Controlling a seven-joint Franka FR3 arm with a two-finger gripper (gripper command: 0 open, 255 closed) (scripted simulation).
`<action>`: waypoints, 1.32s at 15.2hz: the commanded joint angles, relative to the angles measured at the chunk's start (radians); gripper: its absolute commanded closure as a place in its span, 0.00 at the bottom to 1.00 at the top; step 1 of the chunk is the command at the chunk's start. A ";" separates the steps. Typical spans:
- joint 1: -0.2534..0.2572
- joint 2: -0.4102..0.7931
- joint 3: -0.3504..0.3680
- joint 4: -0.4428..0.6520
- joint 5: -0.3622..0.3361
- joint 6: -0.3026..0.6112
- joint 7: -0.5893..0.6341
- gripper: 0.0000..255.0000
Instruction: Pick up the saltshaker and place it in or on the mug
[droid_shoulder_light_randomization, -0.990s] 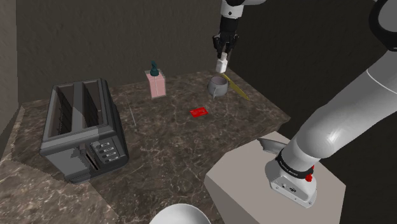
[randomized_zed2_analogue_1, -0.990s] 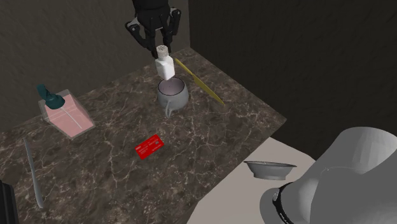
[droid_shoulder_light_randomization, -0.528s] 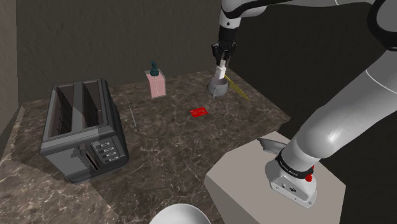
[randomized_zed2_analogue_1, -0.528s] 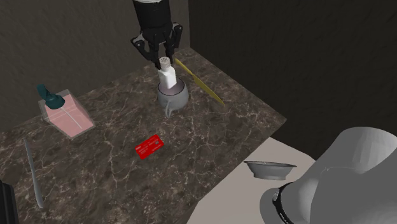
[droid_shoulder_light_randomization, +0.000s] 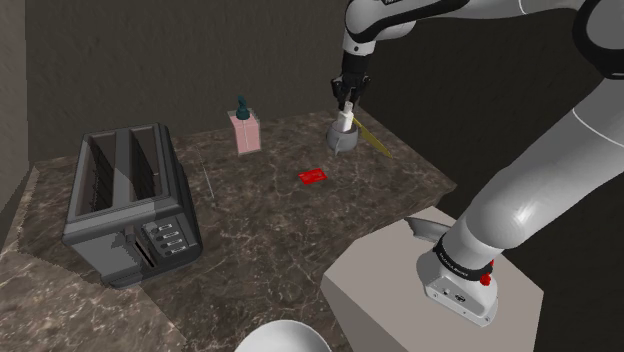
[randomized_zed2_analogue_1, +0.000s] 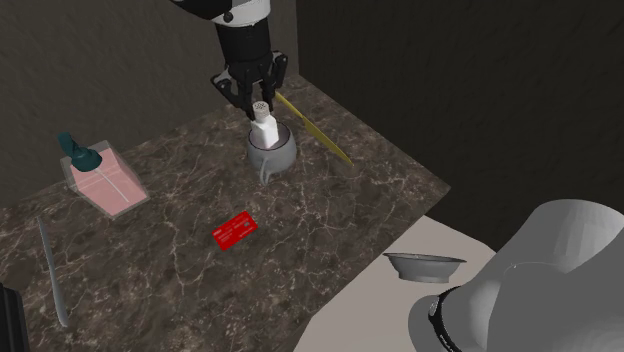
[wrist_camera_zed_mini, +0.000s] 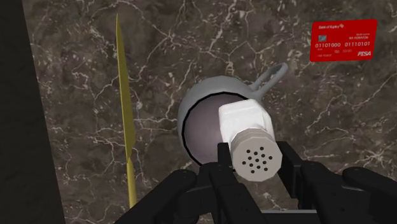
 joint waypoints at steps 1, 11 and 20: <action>0.000 0.001 0.000 -0.002 0.000 0.001 0.000 1.00; 0.000 -0.006 0.000 0.025 -0.001 -0.033 0.000 0.00; 0.000 -0.018 0.001 0.106 -0.001 -0.126 0.001 0.00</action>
